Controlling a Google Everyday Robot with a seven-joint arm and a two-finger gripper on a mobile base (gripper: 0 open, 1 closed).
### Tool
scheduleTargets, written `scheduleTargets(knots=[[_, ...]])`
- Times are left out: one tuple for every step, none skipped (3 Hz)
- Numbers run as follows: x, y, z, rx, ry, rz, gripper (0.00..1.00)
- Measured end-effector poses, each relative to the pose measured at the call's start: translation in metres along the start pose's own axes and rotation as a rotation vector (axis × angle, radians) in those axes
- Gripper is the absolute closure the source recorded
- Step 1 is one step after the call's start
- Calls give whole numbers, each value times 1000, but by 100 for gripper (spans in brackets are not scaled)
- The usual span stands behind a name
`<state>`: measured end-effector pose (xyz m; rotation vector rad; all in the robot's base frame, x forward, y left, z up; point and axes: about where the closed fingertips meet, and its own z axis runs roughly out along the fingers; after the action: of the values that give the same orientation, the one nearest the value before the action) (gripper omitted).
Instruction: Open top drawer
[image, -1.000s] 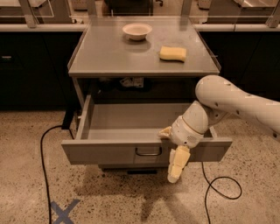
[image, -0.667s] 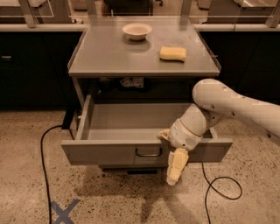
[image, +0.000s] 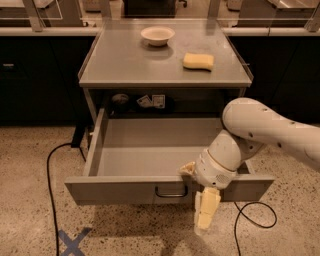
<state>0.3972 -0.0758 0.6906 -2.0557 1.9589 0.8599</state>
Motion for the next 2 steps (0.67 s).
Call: scheduleTargets(knots=[[4, -2, 7, -12, 8, 7, 0], [9, 0, 13, -31, 6, 23, 0]])
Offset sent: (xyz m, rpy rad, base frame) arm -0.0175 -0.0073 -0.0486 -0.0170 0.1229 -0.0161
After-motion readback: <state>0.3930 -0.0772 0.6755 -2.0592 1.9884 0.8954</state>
